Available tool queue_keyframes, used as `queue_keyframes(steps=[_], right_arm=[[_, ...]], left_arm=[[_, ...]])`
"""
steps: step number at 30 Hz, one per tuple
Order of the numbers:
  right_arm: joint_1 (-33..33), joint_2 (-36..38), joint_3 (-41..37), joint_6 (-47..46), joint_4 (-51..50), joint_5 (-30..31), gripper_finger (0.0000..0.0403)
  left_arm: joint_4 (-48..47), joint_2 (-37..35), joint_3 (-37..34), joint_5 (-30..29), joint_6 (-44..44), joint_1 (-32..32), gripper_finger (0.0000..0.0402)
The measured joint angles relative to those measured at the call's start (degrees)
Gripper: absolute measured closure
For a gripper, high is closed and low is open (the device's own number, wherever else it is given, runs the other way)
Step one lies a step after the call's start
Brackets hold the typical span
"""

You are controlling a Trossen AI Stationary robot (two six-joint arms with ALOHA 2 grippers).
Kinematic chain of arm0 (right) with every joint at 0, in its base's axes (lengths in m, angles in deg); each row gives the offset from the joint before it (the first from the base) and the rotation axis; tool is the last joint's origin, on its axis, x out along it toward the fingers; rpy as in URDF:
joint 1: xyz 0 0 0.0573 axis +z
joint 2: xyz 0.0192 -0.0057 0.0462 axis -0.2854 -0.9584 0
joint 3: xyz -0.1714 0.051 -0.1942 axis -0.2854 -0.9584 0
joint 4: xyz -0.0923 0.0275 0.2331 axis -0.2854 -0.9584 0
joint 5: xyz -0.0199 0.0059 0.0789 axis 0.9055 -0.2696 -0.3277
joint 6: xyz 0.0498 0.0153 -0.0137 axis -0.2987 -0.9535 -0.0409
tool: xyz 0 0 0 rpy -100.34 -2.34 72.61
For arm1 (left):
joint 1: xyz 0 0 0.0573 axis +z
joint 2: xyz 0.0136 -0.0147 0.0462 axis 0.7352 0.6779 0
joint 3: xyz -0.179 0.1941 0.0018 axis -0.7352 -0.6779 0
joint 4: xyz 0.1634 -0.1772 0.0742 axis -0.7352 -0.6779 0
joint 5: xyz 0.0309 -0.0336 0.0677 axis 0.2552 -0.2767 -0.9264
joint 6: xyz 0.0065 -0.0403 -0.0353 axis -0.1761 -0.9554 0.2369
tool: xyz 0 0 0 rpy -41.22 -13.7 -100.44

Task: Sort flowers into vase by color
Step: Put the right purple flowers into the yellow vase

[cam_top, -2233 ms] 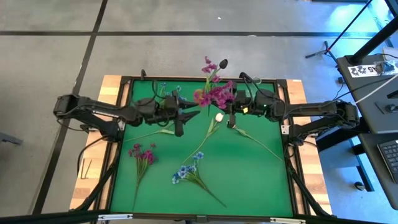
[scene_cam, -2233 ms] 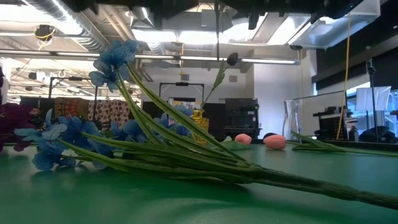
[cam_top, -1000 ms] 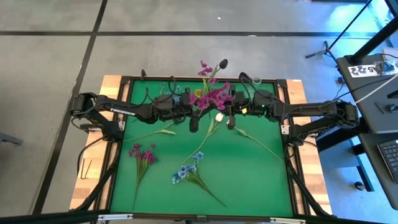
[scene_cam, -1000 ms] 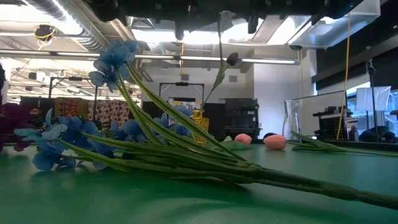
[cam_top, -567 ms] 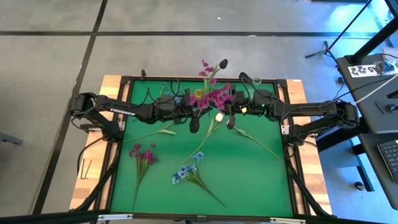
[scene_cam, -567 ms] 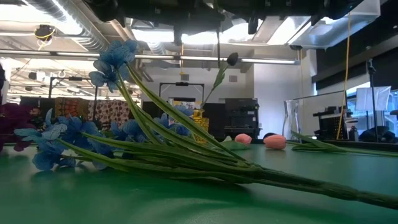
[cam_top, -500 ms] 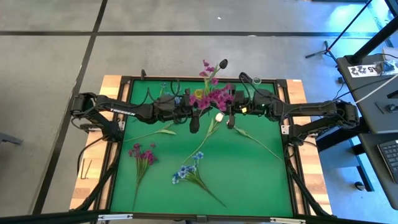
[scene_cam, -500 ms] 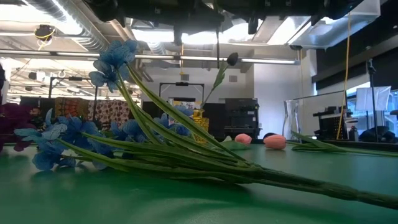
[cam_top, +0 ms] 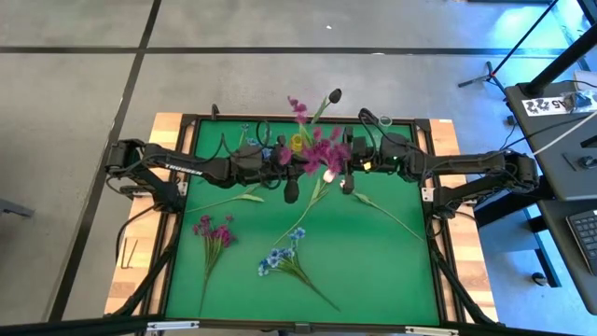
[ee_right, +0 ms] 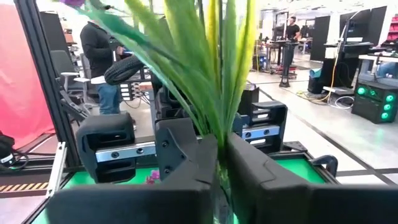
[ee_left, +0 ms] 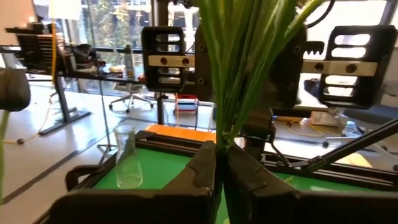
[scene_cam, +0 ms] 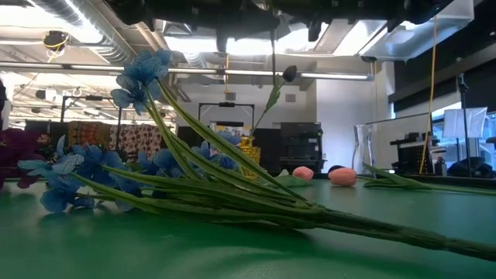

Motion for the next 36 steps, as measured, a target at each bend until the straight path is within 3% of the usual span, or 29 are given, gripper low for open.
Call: queue_keyframes(steps=[8,13,18,23,26,32,36], right_arm=[[0.0,1.1,0.0,0.2,-3.5,-0.1,0.0232],[0.0,2.9,0.0,1.6,-7.0,-0.3,0.0185],[0.0,4.6,0.0,1.6,-10.9,-0.3,0.0174],[1.7,5.5,0.0,1.8,-16.1,-2.2,0.0173],[4.8,5.5,0.0,2.3,-17.3,-1.9,0.0173],[11.5,5.5,0.0,5.4,-19.5,6.1,0.0173],[13.9,5.5,-2.0,6.0,-17.5,7.8,0.0173]], left_arm=[[-2.7,-1.3,0.0,-3.5,0.1,0.0,0.0397],[-7.2,-6.4,0.0,-6.4,0.6,0.3,0.0397],[-9.7,-10.0,0.0,-6.7,4.2,1.0,0.0397],[-10.5,-10.1,0.0,-6.0,4.3,5.7,0.0398],[-11.1,-10.1,0.0,-2.1,2.3,9.8,0.0398],[-10.5,-8.8,0.0,7.6,-3.4,17.6,0.0396],[-9.7,-4.7,0.0,9.3,-4.0,19.9,0.0395]])
